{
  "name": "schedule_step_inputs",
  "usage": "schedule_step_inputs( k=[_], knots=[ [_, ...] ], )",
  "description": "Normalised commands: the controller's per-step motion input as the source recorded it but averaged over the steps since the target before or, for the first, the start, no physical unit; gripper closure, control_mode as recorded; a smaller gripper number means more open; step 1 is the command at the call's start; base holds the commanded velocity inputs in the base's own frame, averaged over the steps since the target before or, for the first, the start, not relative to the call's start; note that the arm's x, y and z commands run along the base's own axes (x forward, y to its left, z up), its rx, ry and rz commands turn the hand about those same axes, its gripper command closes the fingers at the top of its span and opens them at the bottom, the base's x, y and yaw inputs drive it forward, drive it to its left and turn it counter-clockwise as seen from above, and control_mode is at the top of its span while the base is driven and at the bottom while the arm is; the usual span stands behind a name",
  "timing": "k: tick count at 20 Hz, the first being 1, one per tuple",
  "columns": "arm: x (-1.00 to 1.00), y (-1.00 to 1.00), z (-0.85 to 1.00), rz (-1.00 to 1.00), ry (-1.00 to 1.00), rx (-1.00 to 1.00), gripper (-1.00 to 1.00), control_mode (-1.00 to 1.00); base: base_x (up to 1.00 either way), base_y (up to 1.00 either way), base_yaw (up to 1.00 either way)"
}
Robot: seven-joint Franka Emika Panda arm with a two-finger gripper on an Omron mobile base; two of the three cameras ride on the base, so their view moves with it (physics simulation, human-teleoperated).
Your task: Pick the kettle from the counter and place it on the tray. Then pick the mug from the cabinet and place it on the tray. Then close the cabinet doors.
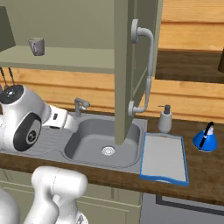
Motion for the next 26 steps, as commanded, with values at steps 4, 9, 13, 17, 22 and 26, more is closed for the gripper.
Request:
schedule_step_inputs(
  k=[4,9,13,17,22,26],
  knots=[
    [-0.64,0.0,-0.01,-0.43,0.0,0.07,-1.0,-1.0,0.0,0.0,0.0],
    [-0.56,-0.16,-0.1,-0.3,0.02,0.12,-1.0,-1.0,0.0,0.0,0.0],
    [-0.66,-0.31,-0.24,-0.16,0.0,0.07,-1.0,-1.0,0.0,0.0,0.0],
    [-0.51,-0.5,-0.2,-0.12,0.0,0.04,-1.0,-1.0,0.0,0.0,0.0],
    [-0.38,-0.62,-0.18,-0.11,0.0,0.06,-1.0,-1.0,0.0,0.0,0.0],
    [-0.33,-0.66,-0.12,-0.03,0.0,0.04,-1.0,-1.0,0.0,0.0,0.0]
  ],
)
